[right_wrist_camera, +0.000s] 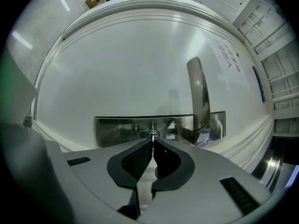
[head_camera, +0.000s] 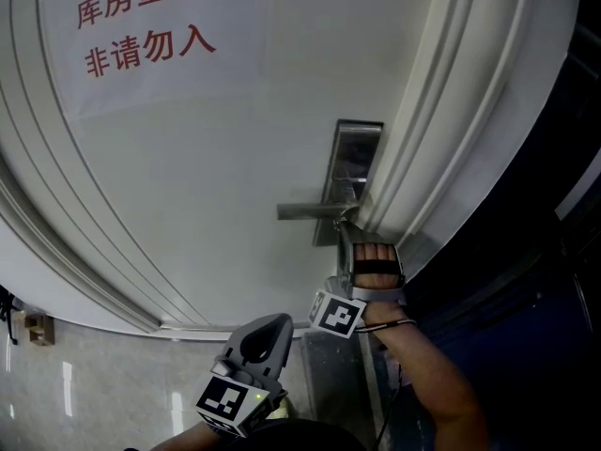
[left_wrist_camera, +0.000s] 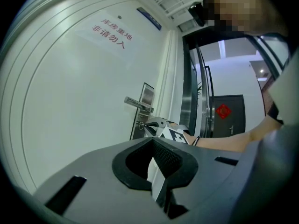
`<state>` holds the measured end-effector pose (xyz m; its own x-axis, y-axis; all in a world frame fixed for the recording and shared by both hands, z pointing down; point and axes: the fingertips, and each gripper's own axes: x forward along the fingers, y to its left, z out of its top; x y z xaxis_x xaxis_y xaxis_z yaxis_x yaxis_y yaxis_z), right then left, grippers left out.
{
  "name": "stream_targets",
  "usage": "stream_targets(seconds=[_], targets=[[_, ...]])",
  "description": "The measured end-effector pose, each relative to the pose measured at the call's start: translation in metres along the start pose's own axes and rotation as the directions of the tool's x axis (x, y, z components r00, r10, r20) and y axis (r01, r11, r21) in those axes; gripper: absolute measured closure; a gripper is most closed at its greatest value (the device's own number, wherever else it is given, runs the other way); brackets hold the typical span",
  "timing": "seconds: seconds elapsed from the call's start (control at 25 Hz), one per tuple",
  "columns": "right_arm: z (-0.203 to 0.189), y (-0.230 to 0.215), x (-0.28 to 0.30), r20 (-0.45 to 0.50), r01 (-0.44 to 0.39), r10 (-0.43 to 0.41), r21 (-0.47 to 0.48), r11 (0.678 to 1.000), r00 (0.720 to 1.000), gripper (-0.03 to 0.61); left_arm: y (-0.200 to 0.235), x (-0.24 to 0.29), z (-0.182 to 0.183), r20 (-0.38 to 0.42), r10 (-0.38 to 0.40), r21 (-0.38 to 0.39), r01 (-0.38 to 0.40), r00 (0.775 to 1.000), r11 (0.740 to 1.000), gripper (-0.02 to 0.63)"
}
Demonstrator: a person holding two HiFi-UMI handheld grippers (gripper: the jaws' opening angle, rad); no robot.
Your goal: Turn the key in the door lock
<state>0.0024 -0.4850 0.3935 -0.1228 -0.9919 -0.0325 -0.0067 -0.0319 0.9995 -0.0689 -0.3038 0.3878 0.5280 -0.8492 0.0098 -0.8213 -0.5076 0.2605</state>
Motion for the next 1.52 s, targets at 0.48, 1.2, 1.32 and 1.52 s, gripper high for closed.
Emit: stream_targets(seconds=[0.48,1.2,1.32,1.52], targets=[[0.000,0.000,0.002,0.013,-0.007,0.007,-0.006,1.000,1.000,0.558,-0.003,0.003,0.001,0.002,-0.007,0.004,0.007,1.000,1.000,0.609],[0.001,-0.023,-0.108,0.220,-0.251,0.157,0.512,0.821,0.963,0.566,-0.037,0.002,0.002,0.017,-0.025,0.033,0.024,1.000,0.999,0.609],[0.002,-0.035,-0.131,0.260,-0.285,0.152,0.618,0.732,0.954,0.566,-0.051,-0.001,0.004,0.027,-0.027,0.047,0.025,0.999,0.999,0.609],[-0.009,-0.041,-0.155,0.330,-0.363,0.154,0.806,0.467,0.931,0.566,-0.074,-0.003,0.014,0.063,-0.030,0.076,0.025,0.998,0.997,0.609]])
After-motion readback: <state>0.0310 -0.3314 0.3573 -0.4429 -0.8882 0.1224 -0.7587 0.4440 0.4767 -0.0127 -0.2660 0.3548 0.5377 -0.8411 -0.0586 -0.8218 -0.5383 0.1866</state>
